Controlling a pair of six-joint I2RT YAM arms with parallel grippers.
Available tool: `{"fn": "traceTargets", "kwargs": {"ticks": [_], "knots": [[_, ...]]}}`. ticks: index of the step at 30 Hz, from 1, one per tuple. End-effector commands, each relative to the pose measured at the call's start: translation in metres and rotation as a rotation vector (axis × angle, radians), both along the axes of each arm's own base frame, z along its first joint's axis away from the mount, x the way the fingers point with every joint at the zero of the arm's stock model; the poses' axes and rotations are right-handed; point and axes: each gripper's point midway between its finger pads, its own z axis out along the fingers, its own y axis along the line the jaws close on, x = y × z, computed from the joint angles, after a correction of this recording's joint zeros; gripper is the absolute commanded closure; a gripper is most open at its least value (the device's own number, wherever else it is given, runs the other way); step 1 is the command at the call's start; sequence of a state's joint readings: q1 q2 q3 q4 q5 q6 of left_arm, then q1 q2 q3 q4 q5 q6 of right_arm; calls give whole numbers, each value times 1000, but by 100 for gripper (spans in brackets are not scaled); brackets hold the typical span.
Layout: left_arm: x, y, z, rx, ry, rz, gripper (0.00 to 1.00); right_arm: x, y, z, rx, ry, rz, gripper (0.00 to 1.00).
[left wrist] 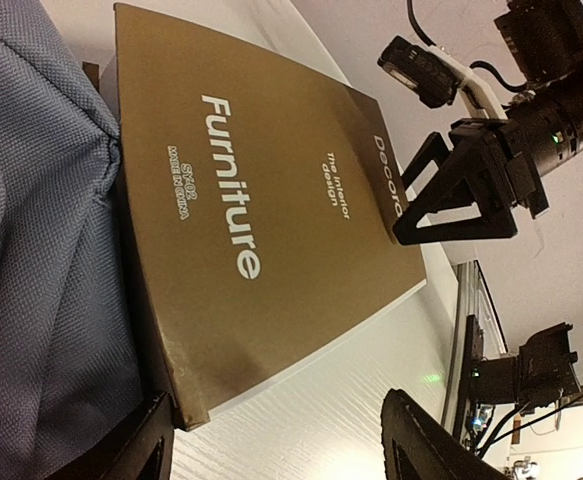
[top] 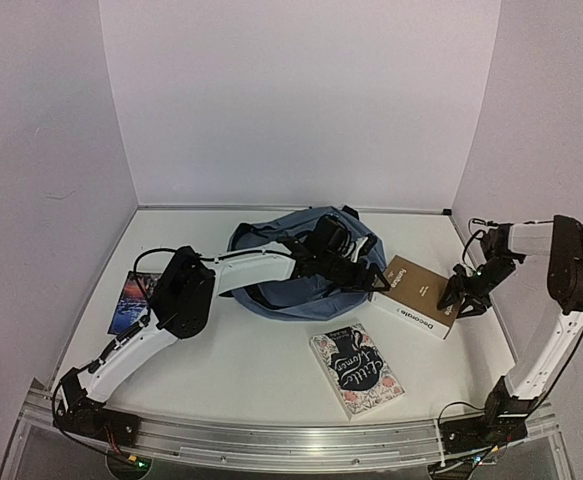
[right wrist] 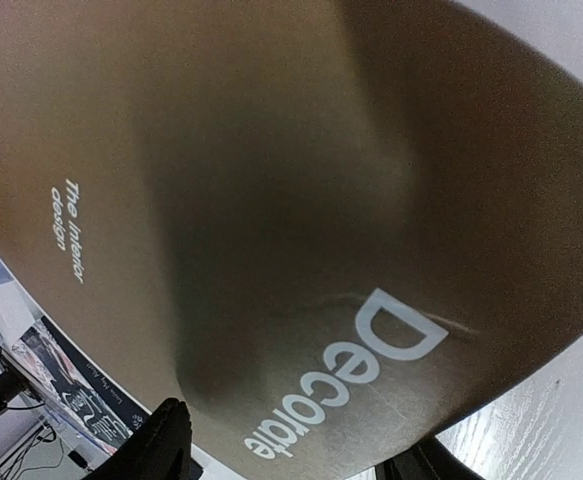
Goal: Pack the student bag
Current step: Pick up the book from the center of the board.
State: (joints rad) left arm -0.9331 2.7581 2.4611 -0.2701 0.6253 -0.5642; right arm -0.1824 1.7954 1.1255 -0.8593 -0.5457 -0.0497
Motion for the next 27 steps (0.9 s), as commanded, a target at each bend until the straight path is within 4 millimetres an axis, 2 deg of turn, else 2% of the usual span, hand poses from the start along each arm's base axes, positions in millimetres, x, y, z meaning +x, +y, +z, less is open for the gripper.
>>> {"fn": "traceTargets", "kwargs": {"ticks": [1,5,8,11,14,19,23,27], "knots": [[4,-7,8,-40,-22,10,29,7,16,2,-5,-25,58,39],[4,-7,3,-35,-17,13,32,5,14,-3,-21,-15,65,39],[0,-8,8,-56,-16,-12,46,6,16,-4,-14,-23,73,43],[-7,-9,22,-69,-48,-29,61,10,18,9,-4,-71,81,50],[-14,-10,45,-86,-113,-44,74,15,21,38,5,-162,83,59],[-26,-12,87,-120,-192,-59,89,16,23,84,-4,-315,98,65],[-37,-12,122,-147,-270,-64,94,9,24,100,-18,-372,116,67],[-40,-4,151,-164,-316,-43,96,9,30,110,16,-399,119,69]]}}
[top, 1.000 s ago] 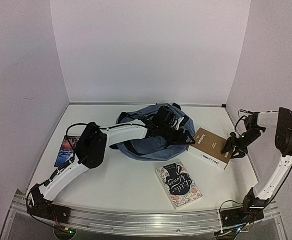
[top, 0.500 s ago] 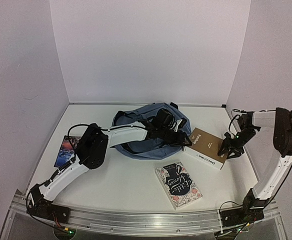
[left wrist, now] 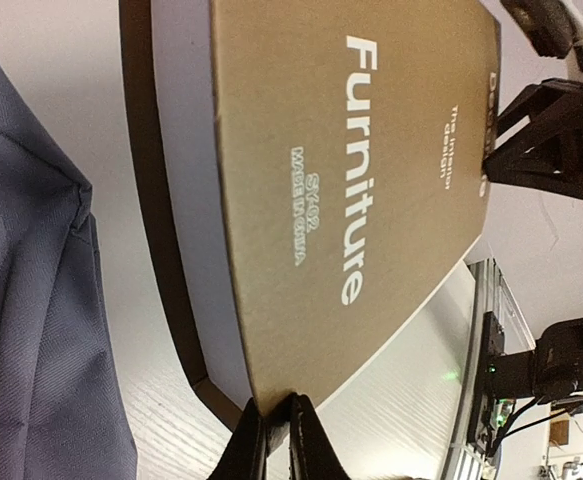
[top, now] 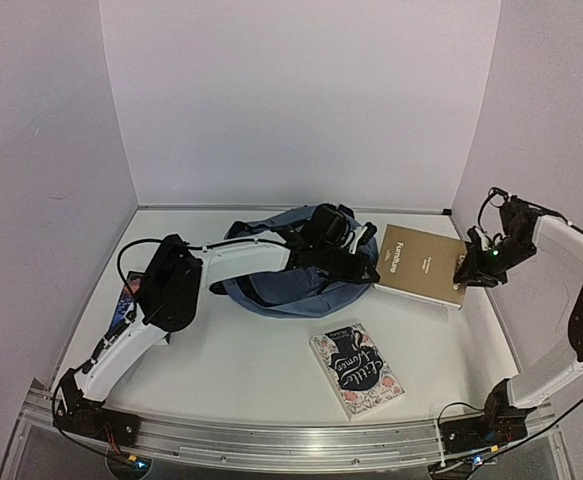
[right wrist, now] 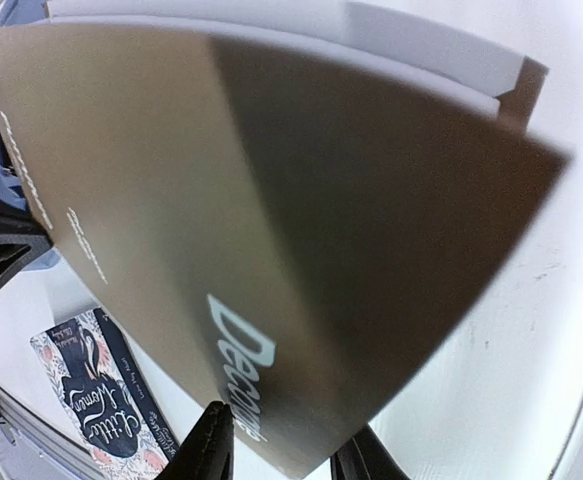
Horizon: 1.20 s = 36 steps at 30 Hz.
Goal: Pack the student bag
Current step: Pick up the book from the center of the board, then place the book at the center of the board.
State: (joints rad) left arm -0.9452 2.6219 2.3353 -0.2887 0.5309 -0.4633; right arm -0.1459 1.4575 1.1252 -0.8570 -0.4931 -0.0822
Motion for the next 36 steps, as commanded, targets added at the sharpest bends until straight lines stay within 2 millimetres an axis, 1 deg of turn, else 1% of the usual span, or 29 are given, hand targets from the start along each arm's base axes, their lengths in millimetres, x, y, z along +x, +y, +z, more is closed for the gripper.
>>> {"fn": "traceTargets", "kwargs": {"ticks": [1,2,4,6,7,8,9,10,11,13,14,16,18,20,22,23,24,26,28,30,32,33,34,35,36], "knots": [[-38,-13,127,-191,-200,-77,96,2,30,19,124,-58,86,70],[-39,-10,134,-193,-209,-74,97,4,32,22,134,-65,89,71],[-39,-5,140,-186,-217,-65,97,6,37,29,156,-82,101,72],[-37,1,147,-171,-227,-38,97,9,52,36,180,-95,134,72],[-36,5,146,-157,-223,-25,97,13,58,39,187,-100,144,72],[-34,11,148,-146,-223,-8,97,16,69,39,195,-99,168,72],[-31,17,143,-128,-215,11,97,19,80,40,201,-98,190,72],[-26,25,138,-111,-196,35,97,24,91,41,203,-103,209,71],[-19,34,137,-105,-178,64,97,29,102,40,201,-103,232,71],[-2,58,127,-94,-113,133,97,38,123,33,202,-87,262,71],[6,71,115,-79,-73,166,98,44,133,29,205,-78,274,71],[27,101,107,-88,-22,243,98,51,156,22,212,-66,312,69],[44,128,97,-83,3,306,97,58,175,7,226,-33,334,67],[62,150,90,-68,15,357,96,59,193,-12,238,20,359,62],[85,169,83,-44,23,405,93,49,211,-28,239,66,407,57],[96,177,82,-38,25,428,91,43,218,-35,236,83,430,52],[107,185,80,-34,30,445,89,38,224,-37,245,92,448,45],[121,198,76,-25,44,470,82,33,230,-36,274,109,457,35],[128,209,75,-13,44,486,73,34,230,-31,280,101,456,30],[123,218,77,3,24,501,58,33,224,-23,265,64,468,24],[112,226,77,7,34,507,50,37,215,-12,240,15,473,21],[103,225,83,-19,42,505,46,41,209,-7,232,-5,462,18],[93,223,85,-34,47,499,43,47,204,-2,227,-26,452,16],[82,220,83,-38,49,492,38,53,199,4,226,-49,443,15],[71,213,85,-29,36,489,37,61,193,8,213,-69,428,14]]}}
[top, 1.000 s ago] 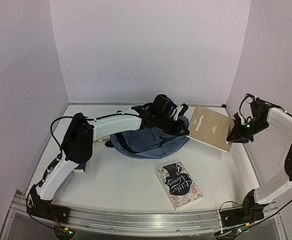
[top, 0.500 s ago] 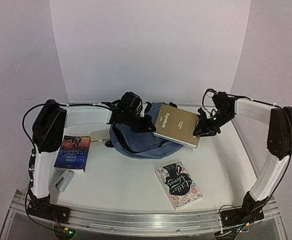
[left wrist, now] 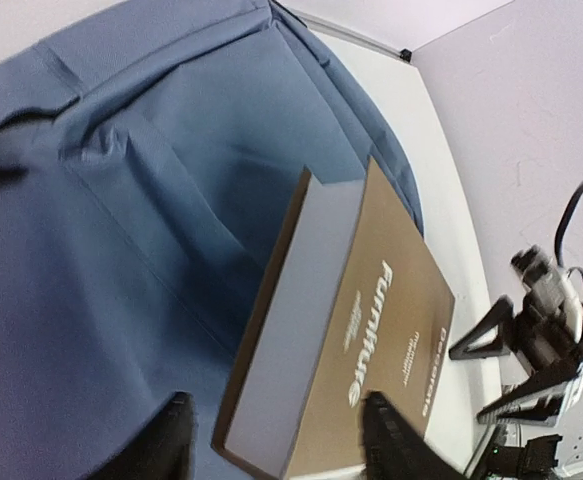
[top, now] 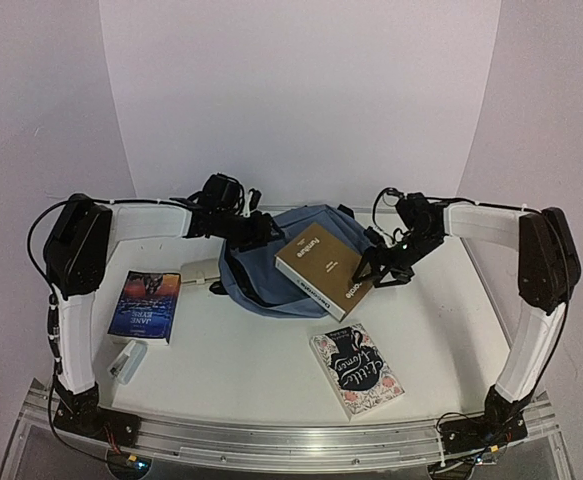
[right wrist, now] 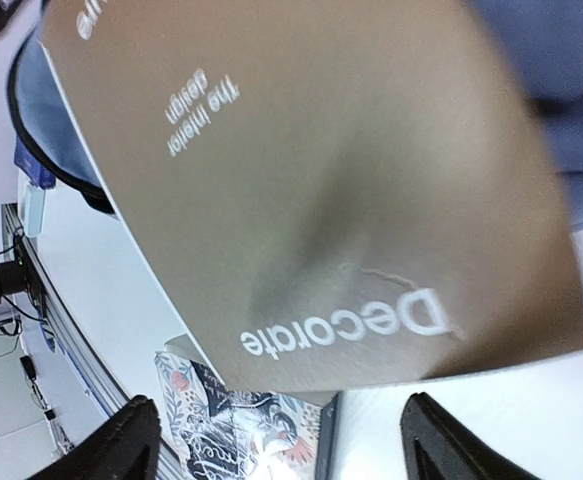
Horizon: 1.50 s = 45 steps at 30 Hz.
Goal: Pack the student bag
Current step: Place the book at the center of the board, then pick up the book from the center of the board.
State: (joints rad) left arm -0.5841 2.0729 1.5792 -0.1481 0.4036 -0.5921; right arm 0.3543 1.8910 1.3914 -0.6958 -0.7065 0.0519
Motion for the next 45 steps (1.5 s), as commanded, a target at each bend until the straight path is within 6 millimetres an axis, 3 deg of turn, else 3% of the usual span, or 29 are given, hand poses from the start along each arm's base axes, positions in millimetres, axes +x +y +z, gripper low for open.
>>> {"fn": "traceTargets", "kwargs": {"ticks": [1,4,8,10,11,16,22,25,28,31,34,39,45], "knots": [[-51,-25,51,-66,-89,-43,36,38,-25,50,7,-187,-54,14],[-77,-36,42,-74,-65,-38,35,64,-32,56,-22,-237,-85,13],[-96,-43,24,-134,-18,8,33,87,-24,47,-14,-232,-81,12],[-103,-46,13,-168,8,21,20,92,-17,38,8,-208,-67,12],[-102,-48,8,-181,20,28,18,93,-12,32,25,-187,-58,13],[-98,-60,-21,-205,70,24,16,90,-2,3,37,-119,-35,19],[-84,-84,-36,-249,70,-12,18,73,2,-19,37,-55,-15,27],[-78,-95,-34,-278,64,-28,21,63,0,-27,35,-26,-12,30],[-75,-101,-19,-326,23,-48,26,57,0,-25,44,-20,-9,32],[-74,-106,5,-373,-34,-80,35,55,3,-14,72,-30,-1,33],[-74,-109,28,-394,-89,-110,53,55,5,6,101,-62,1,32],[-81,-104,63,-408,-149,-144,82,47,7,56,167,-130,5,18],[-101,-90,103,-410,-202,-207,91,34,-16,119,219,-258,-19,2]]}}
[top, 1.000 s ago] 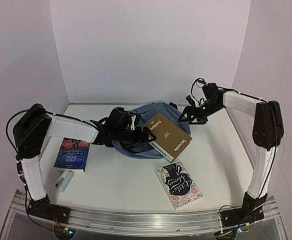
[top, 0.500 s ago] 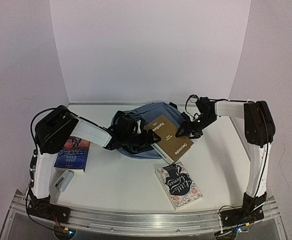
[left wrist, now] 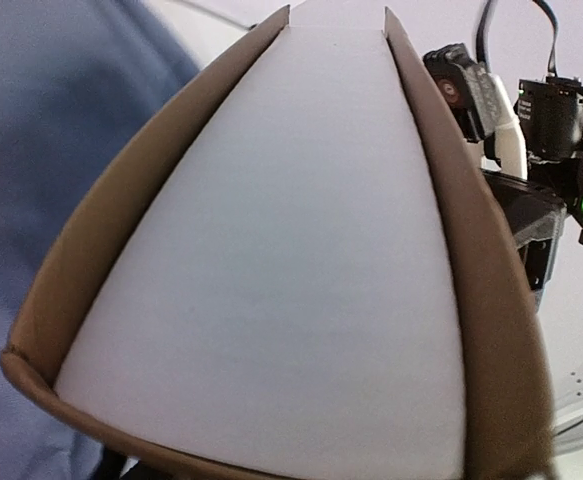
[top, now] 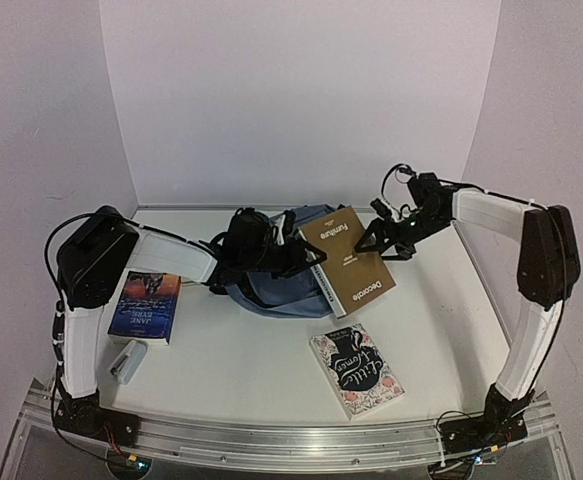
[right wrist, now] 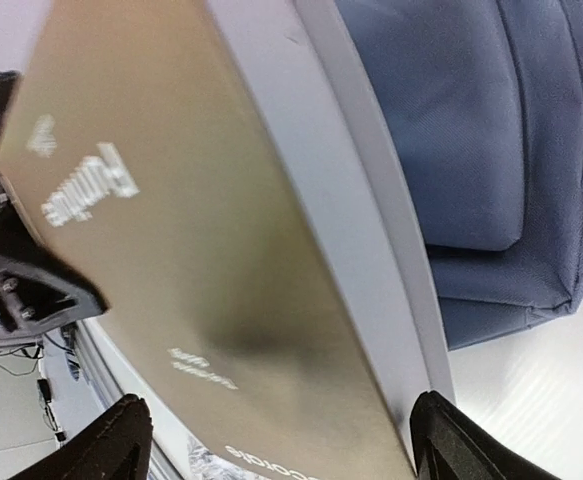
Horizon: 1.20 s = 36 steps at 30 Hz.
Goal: Pack the student bag
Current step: Pick up the book from the center of the board.
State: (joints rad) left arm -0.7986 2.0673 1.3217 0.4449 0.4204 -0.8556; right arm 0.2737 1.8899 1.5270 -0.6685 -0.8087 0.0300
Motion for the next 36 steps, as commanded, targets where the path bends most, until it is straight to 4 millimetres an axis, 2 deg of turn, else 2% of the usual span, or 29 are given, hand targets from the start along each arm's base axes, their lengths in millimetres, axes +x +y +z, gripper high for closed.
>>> {"fn": "traceTargets", "kwargs": {"ticks": [1,6,12,18,22,25,27,31,34,36], "knots": [[-20,6,95,-87,-181,-80,92,-15,-14,69,79,-138,2,2],[-36,12,120,-90,-195,-177,96,-35,-23,87,54,-185,68,2],[-62,17,137,-120,-198,-313,99,-73,-15,100,147,-123,177,2],[-83,19,151,-168,-237,-414,99,-99,-8,105,218,-88,236,2],[-92,19,160,-223,-255,-463,98,-115,6,99,269,-16,274,2],[-93,16,162,-251,-250,-479,98,-122,11,103,299,6,287,4],[-92,16,162,-259,-248,-476,98,-127,14,106,313,9,299,9],[-86,14,159,-257,-246,-456,95,-131,15,115,320,-8,305,33],[-81,14,156,-244,-243,-430,88,-132,14,125,311,-44,301,51],[-79,14,155,-232,-235,-415,79,-131,13,131,299,-68,292,62]]}}
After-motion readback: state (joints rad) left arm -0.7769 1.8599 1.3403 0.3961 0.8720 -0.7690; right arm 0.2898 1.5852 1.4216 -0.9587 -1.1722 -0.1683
